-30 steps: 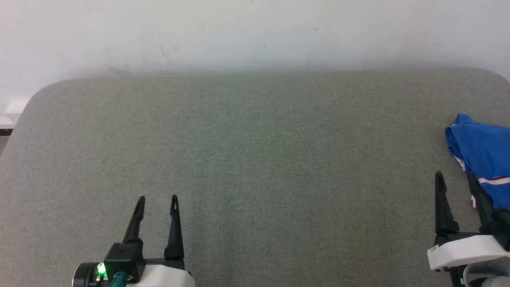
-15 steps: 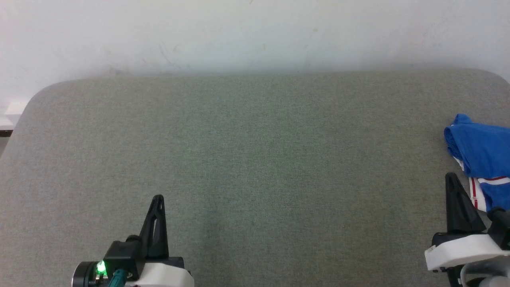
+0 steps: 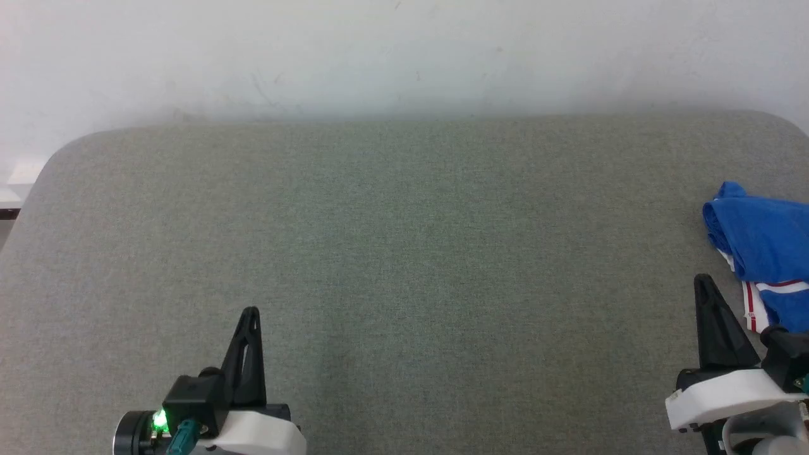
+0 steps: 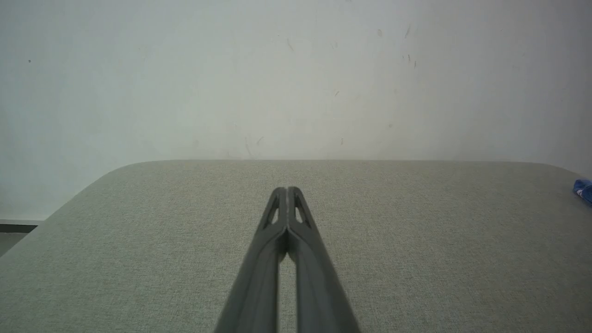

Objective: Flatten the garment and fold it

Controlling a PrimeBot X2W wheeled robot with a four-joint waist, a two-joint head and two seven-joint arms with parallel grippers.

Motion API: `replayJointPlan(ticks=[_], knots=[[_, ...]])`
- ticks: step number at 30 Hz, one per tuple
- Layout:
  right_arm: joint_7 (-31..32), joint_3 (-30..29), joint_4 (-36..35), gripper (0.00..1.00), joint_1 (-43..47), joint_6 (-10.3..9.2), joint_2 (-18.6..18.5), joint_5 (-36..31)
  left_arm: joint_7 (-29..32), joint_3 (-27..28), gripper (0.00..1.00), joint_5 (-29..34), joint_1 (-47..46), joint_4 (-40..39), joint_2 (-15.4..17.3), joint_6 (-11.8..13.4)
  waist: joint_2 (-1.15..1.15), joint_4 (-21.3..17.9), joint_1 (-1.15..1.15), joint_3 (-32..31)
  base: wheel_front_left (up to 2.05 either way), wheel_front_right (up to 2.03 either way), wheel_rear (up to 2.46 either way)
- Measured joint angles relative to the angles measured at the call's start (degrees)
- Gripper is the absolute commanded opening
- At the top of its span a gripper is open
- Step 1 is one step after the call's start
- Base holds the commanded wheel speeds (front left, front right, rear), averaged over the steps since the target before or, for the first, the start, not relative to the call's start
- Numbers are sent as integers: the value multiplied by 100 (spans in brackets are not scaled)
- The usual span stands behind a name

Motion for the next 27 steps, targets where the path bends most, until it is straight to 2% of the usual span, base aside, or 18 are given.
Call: replayJointPlan(ticks=[27], knots=[[282,229,-104,0,-1,0,1,-111,338,349,0,304,-69,65,-200,-345,0,-20,0,-49,0,0,0]])
